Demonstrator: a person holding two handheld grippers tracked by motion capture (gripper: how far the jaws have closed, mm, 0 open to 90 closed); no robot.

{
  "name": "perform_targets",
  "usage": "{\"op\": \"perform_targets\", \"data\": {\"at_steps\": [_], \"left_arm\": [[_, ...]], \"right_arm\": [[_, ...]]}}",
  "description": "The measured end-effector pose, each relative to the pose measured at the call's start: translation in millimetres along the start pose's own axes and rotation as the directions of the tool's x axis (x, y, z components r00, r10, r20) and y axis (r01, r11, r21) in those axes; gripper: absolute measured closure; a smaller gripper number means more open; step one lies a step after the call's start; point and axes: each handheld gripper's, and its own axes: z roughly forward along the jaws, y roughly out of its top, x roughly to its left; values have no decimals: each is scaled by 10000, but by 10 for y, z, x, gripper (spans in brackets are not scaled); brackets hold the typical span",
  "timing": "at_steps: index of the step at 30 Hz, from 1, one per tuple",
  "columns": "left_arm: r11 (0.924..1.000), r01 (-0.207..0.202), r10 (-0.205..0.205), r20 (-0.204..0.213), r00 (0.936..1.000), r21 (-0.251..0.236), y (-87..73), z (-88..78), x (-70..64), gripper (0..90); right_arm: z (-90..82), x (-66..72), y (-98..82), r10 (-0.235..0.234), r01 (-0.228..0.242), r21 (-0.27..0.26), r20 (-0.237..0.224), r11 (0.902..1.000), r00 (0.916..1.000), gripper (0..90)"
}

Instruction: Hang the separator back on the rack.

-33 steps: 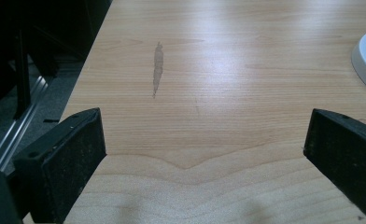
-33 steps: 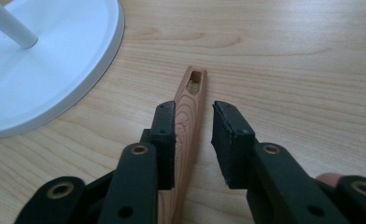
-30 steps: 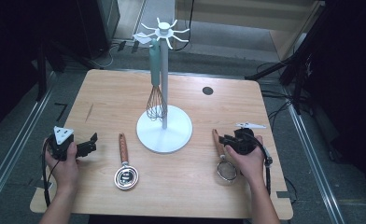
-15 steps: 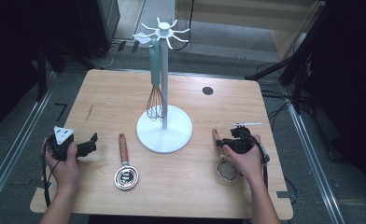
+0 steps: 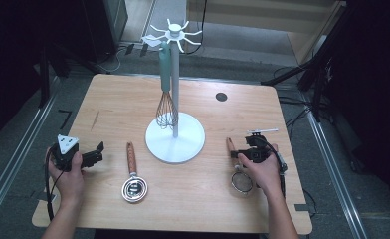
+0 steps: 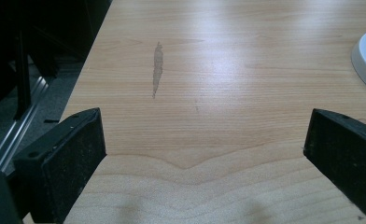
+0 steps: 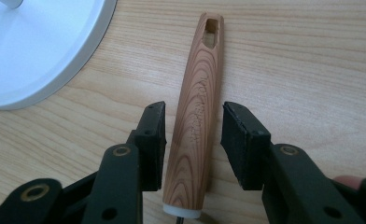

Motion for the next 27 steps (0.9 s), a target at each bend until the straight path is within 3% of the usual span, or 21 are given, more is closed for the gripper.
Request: {"op": "perform_targets", "data": {"at_steps": [15,27], "left_arm": [[10000,9,-9,5,10000,-2,0,1,2,0],[10000,-3,3,5,10000,-1,0,1,0,0]], "right_arm": [[19,1,5,329,-322,775,-88,9965,9994,613],[37,7,9,815,-804,1567,-7,9844,9967,607]]}}
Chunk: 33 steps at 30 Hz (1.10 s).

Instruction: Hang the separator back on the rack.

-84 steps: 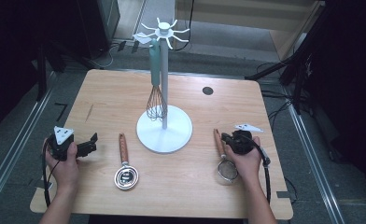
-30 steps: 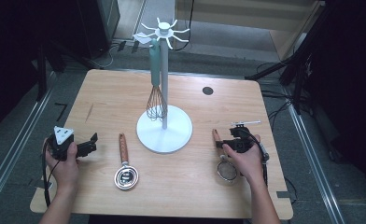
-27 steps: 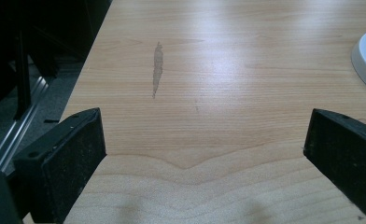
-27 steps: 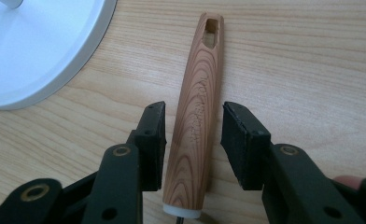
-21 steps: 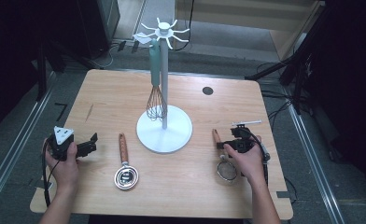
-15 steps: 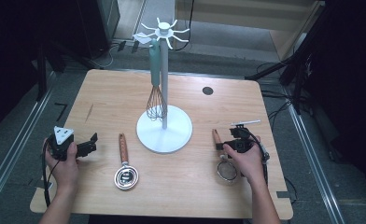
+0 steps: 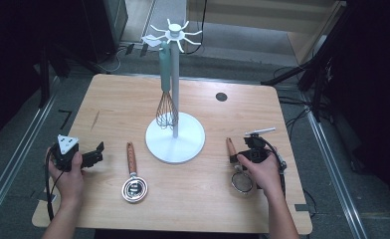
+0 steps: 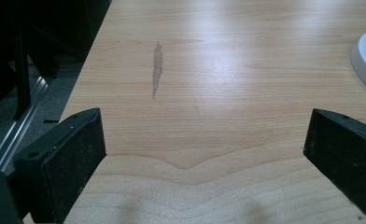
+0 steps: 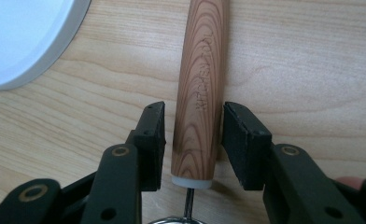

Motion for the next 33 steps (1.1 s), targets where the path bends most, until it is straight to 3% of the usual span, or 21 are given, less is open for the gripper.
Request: {"op": "perform_targets", "data": {"at_steps": [9,21,27,33], "left_arm": [[10000,10,-10,5,10000,-1,0,1,0,0],[10000,0,0,11,10000,7,0,1,1,0],[10000,-7,7,5,10000,26,1,0,0,0],[10000,-8,8,4,10000,28,1,-1,-1,0]], "right_arm": [[34,-6,5,272,-272,318,-6,9991,9996,609],[58,23,7,438,-439,346,42,9984,9990,614],[70,67,0,372,-381,340,273,9987,9989,644],[84,141,-10,16,-40,418,564,9991,9984,680]]}}
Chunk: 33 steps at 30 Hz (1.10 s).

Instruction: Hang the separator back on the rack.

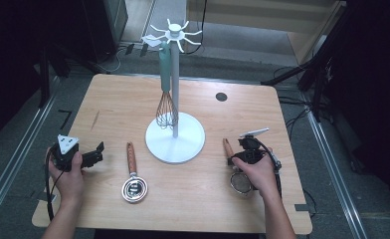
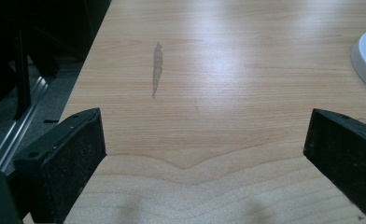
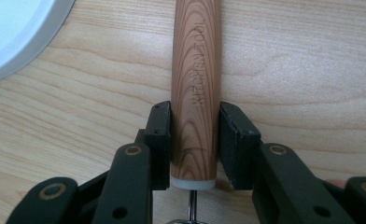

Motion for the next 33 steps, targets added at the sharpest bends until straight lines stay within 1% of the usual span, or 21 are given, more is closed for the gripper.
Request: {"op": "perform_targets", "data": {"at_steps": [1,6,9,12,14,15,17,18,19,21,23,25,27,28,29,31,32,33], "left_arm": [[10000,2,-2,1,10000,-2,0,0,0,0],[10000,4,-4,1,10000,1,0,0,0,0],[10000,6,-6,1,10000,4,0,1,0,0],[10000,6,-6,2,10000,5,0,1,0,0],[10000,12,-12,-1,10000,1,0,2,2,0],[10000,23,-23,10,10000,-24,-1,4,2,0],[10000,39,-39,15,10000,-24,-1,4,3,0],[10000,54,-54,14,10000,-25,0,3,4,0],[10000,58,-58,10,10000,-14,0,3,6,0],[10000,71,-71,13,10000,-6,0,4,7,0],[10000,67,-67,25,10000,3,1,4,8,0],[10000,66,-66,24,10000,3,1,3,8,0],[10000,67,-67,24,10000,2,1,3,8,0],[10000,69,-69,16,10000,-11,1,4,7,0],[10000,69,-69,15,10000,-11,1,4,7,0],[10000,80,-80,9,10000,-21,1,5,6,0],[10000,78,-78,10,10000,-23,1,5,6,0],[10000,79,-79,7,10000,-21,1,5,5,0]], "right_arm": [[1,2,-2,-109,109,-10,49,9999,9999,682],[3,29,-12,-246,248,-76,234,9997,9994,691],[1,34,-14,-200,202,-85,231,9998,9995,694],[1,54,-25,-276,281,-122,358,9995,9990,696],[5,60,-32,-457,466,-185,425,9987,9980,697],[6,60,-36,-475,487,-271,447,9984,9979,697],[7,54,-40,-389,403,-376,373,9985,9985,698],[8,37,-42,-454,467,-432,295,9980,9985,698],[7,26,-46,-399,409,-486,223,9980,9990,698],[-7,20,-53,-375,389,-699,221,9968,9991,698],[-35,27,-61,-527,541,-993,165,9936,9985,698],[-56,32,-64,-590,596,-1214,86,9908,9982,698],[-75,34,-72,-782,765,-1524,-53,9854,9969,698],[-84,38,-77,-804,770,-1628,-146,9837,9967,698],[-90,37,-80,-872,836,-1714,-138,9816,9961,698],[-117,48,-91,-1014,942,-2045,-252,9743,9945,698],[-131,56,-93,-1006,912,-2191,-322,9714,9944,698],[-149,61,-97,-1069,964,-2370,-316,9667,9938,699]]}}
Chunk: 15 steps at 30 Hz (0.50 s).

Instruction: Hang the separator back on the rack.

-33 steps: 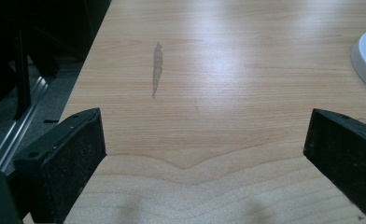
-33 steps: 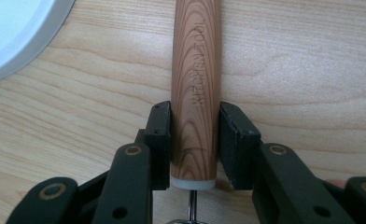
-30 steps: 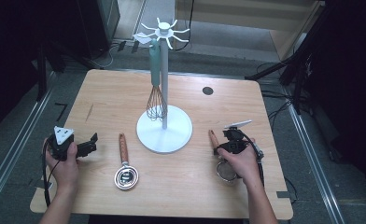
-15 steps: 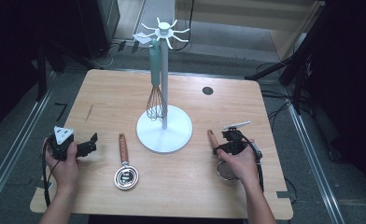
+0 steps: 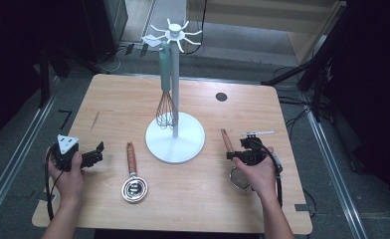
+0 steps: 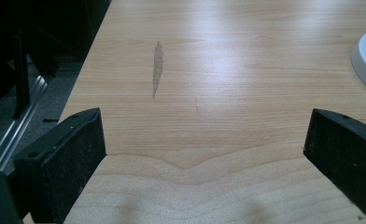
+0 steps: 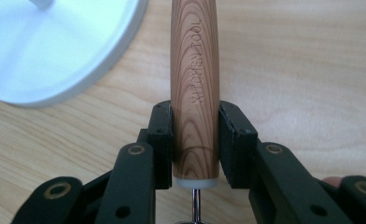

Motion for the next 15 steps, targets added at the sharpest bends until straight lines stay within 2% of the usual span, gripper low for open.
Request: {"op": "perform_targets", "data": {"at_steps": [3,8,10,12,15], "left_arm": [[10000,0,0,2,10000,-1,0,0,0,0],[10000,-8,8,2,10000,-2,-1,0,0,0],[10000,-6,6,3,10000,-5,0,0,0,0],[10000,-11,11,-1,10000,-11,-1,0,-1,0],[10000,-1,1,-1,10000,-8,0,0,0,0]], "right_arm": [[-51,22,5,-67,65,-524,-44,9986,10000,698],[-126,59,8,-319,302,-1318,-107,9908,9994,698],[-148,74,6,-423,406,-1605,-73,9862,9991,698],[-167,89,7,-549,491,-1821,-271,9821,9981,698],[-196,115,2,-797,731,-2255,-202,9715,9966,698]]}}
